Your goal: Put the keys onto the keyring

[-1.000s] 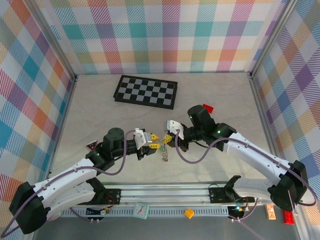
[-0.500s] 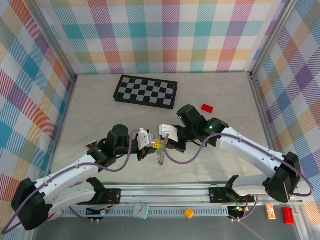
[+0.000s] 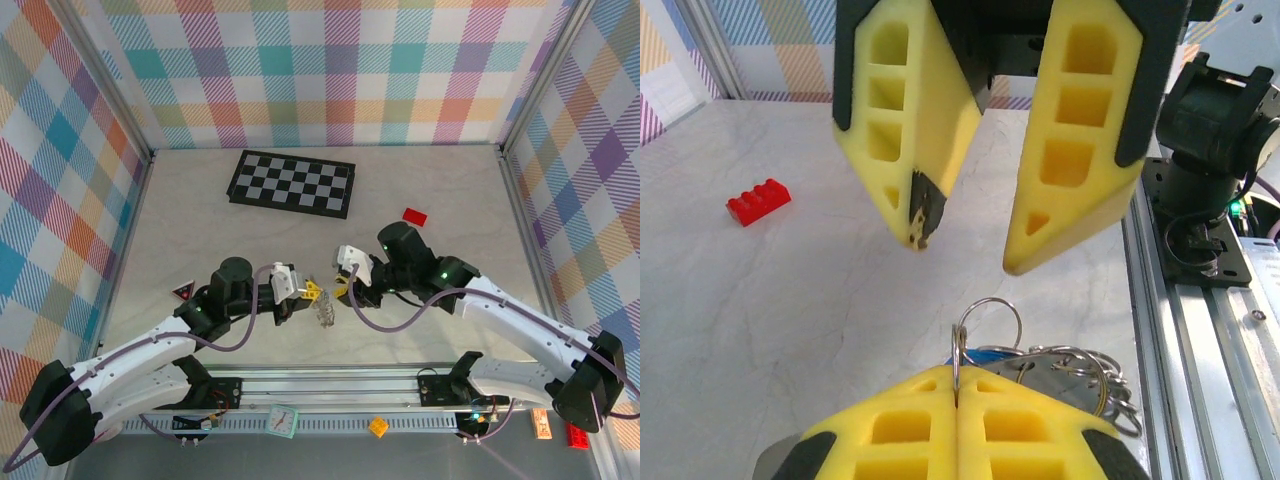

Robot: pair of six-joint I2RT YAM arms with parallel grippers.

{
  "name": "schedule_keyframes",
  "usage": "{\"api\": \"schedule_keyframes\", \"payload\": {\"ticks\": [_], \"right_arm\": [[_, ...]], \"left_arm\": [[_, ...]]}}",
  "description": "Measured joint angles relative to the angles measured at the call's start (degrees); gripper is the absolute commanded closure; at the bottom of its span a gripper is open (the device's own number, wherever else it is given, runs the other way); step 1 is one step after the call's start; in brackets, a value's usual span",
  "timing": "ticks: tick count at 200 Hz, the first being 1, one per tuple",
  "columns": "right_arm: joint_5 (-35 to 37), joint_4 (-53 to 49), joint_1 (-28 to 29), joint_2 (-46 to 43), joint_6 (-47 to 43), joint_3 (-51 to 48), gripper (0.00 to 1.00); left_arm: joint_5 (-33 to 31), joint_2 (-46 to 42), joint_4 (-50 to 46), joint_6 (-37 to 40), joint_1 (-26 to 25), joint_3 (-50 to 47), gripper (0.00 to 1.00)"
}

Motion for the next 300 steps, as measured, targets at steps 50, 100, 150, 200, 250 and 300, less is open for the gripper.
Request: {"api": "schedule_keyframes", "payload": {"ticks": [50,100,150,200,250,300], "right_arm": [[-2.5,5.4,0.0,-0.3,10.2,-2.5,0.68],[-4.1,8.7,0.0,-0.2,19.4,-2.5,0.74],[-5.0,9.0,0.0,1.0,22.7,-2.5,0.83],[-4.7,9.0,-0.1,1.4,23.8,-2.5,0.99],[-4.6,9.2,-0.2,2.1,24.0,-2.5,1.0],[-8.5,11.0,-1.7,5.2,24.4,-3.7,0.95]], "left_arm": [[-0.8,-0.2,3.7,-1.0,0.0,-1.4,1.0],[-1.9,-0.2,4.4,-1.2,0.0,-1.6,1.0],[-1.9,-0.2,6.2,-1.9,0.0,-1.7,1.0],[-1.9,-0.2,6.8,-2.0,0.0,-1.7,1.0],[-1.9,-0.2,9.3,-2.7,0.0,-2.9,1.0],[-2.3,0.0,11.3,-3.8,0.0,-4.3,1.0]]}}
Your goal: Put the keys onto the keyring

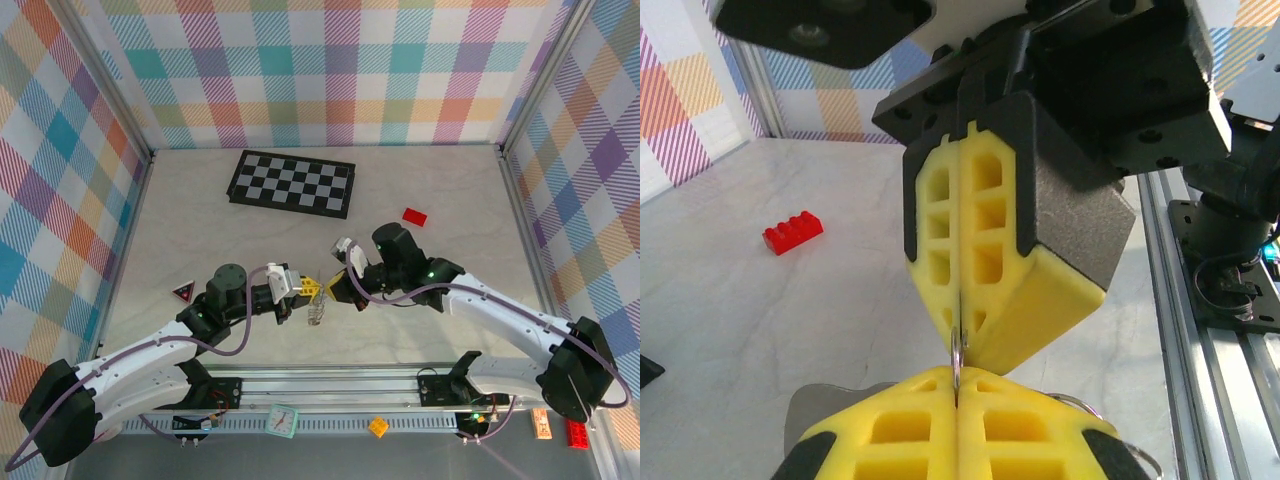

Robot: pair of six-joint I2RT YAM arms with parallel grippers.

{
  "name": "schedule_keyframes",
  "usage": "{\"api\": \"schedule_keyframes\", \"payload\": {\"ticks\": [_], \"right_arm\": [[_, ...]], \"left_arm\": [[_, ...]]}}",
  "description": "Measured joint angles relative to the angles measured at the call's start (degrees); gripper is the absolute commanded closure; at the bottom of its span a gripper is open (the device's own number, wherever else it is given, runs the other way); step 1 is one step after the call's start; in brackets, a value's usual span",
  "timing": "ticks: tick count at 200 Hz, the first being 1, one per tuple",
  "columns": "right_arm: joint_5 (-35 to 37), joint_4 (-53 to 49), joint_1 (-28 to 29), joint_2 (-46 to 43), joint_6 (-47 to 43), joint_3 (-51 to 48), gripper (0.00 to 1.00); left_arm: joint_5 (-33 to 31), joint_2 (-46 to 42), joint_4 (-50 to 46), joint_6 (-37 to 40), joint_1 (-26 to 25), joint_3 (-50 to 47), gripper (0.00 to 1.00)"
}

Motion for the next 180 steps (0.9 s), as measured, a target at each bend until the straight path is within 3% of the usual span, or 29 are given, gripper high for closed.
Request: {"api": "schedule_keyframes", "payload": {"ticks": [19,65,120,180], "right_arm": [[-0.5,0.3,-0.2,-0.1,-0.1,-0.1,0.81],[2.1,4.0,-0.3,-4.3,-6.9,-4.0,0.67],[2.4,7.6,-0.3,-8.5,-18.9,-5.0,0.67],[0.5,8.7,-0.3,-6.2,-22.4,-5.0,0.76]], "left_arm": [[0.1,0.0,0.7,-0.1,0.0,0.0,1.0],[1.1,0.2,3.7,-1.4,0.0,0.0,1.0],[2.4,1.7,4.9,-2.6,0.0,-0.1,1.0],[2.9,2.6,6.1,-3.1,0.0,-0.1,1.0]]}}
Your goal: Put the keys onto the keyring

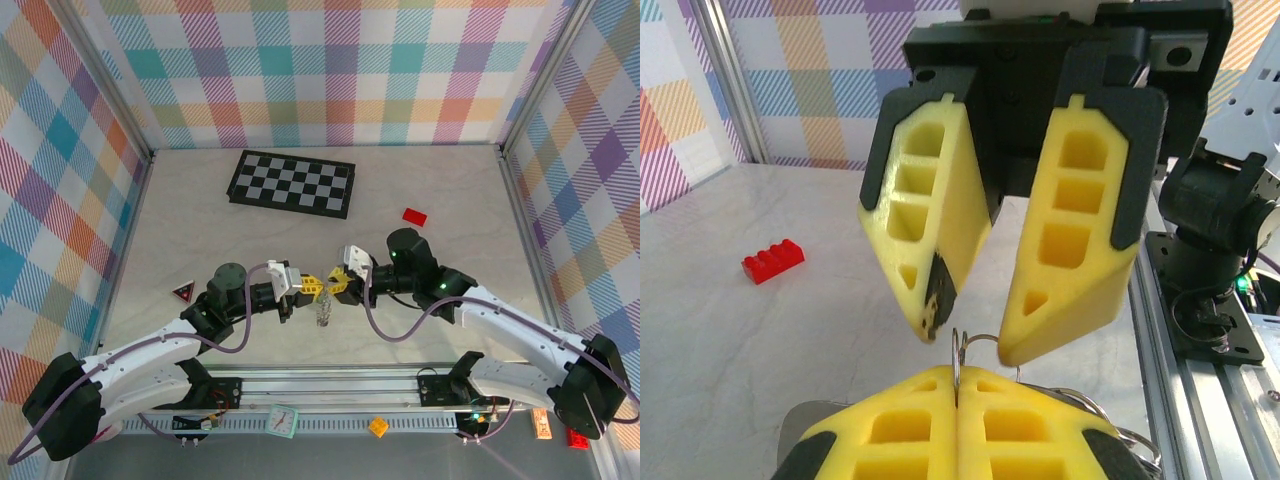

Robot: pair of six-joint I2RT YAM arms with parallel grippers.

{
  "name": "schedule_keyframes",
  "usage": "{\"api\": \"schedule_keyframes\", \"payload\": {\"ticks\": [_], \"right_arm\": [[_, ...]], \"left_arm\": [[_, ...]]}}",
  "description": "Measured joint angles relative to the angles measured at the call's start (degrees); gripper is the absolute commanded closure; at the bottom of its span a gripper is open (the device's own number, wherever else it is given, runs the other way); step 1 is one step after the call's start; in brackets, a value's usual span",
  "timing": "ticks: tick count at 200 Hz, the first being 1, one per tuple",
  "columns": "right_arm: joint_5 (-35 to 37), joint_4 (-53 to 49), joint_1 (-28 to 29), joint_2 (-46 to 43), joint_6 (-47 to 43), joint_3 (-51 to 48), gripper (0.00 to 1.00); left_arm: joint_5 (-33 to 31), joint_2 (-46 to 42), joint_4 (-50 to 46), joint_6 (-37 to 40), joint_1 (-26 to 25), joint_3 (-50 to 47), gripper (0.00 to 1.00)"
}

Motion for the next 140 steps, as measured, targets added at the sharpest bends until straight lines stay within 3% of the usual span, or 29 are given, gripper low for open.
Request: {"api": "schedule_keyframes", "payload": {"ticks": [84,113,140], "right_arm": [[-2.7,0.2,-0.4,2.1,-1.7,0.2,1.0],[-2.9,-1.8,-0.4,2.2,-3.5,1.3,1.0],[-1.6,-6.9,-0.3,2.8,-6.2,4.7,1.0]], "left_arm": [[0.8,0.1,0.1,-1.1,0.0,-0.2,1.0],[0.1,-0.1,-0.1,-1.1,0.0,-0.3,0.76],[-1.4,-2.3,-4.2,0.6,0.0,0.2,0.7]]}}
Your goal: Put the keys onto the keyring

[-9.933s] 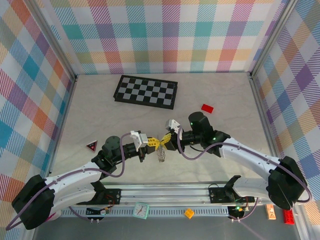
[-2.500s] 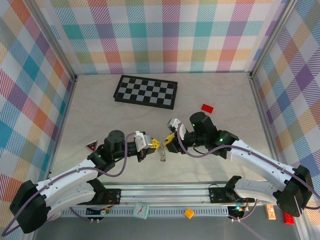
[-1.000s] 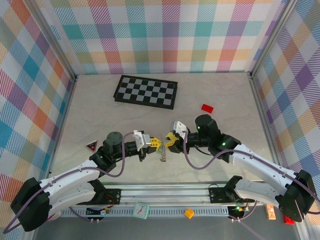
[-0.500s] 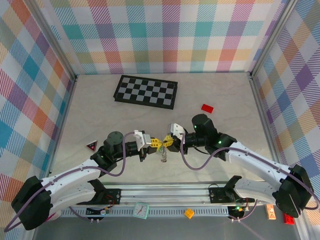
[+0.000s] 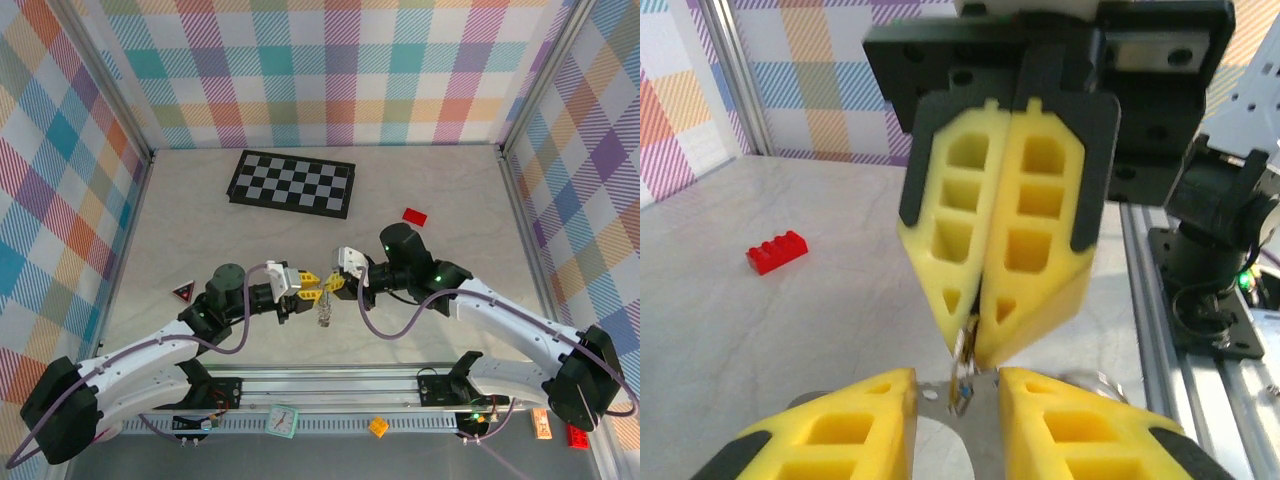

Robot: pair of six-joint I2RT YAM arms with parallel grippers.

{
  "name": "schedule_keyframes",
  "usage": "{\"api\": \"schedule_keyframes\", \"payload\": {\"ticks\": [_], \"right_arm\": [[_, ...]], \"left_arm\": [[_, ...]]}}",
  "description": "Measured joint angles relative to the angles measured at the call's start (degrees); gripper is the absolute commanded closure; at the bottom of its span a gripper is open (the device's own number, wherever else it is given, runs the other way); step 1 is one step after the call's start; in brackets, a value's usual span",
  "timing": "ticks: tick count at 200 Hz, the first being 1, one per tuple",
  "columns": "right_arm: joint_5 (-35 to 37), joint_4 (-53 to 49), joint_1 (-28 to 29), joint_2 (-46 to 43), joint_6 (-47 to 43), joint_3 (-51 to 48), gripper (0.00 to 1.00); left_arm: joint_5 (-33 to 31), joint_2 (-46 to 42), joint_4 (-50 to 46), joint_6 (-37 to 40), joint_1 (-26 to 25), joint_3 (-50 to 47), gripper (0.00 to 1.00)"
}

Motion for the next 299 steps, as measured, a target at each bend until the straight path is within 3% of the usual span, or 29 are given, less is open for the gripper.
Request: {"api": "schedule_keyframes", "payload": {"ticks": [49,107,165,182,201,228,299], "right_arm": [[4.6,-11.9,0.9,3.0,-6.1,8.5,1.0],[9.1,-21.4,4.0,7.4,-11.5,14.5,1.0],[11.0,-22.4,5.3,8.6,-13.2,15.8,1.0],[11.2,-22.4,5.4,8.6,-13.0,15.8,0.82],[11.2,-20.9,5.4,7.9,-11.3,15.3,0.7],[11.9,-18.2,4.8,3.5,-6.4,11.9,0.62],[12.5,-12.6,4.4,0.7,13.0,5.4,0.7]], "left_arm": [[-2.2,-0.6,-12.7,5.0,0.0,5.5,0.71],[-1.9,1.4,-16.8,7.5,0.0,8.0,0.77],[-0.4,2.4,-19.0,9.0,0.0,8.8,1.0],[-0.2,2.4,-19.1,9.0,0.0,8.9,1.0],[-0.2,2.4,-19.1,9.0,0.0,8.9,1.0],[-0.3,1.7,-18.1,8.5,0.0,8.3,1.0],[-0.6,0.7,-11.1,5.3,0.0,3.4,1.0]]}}
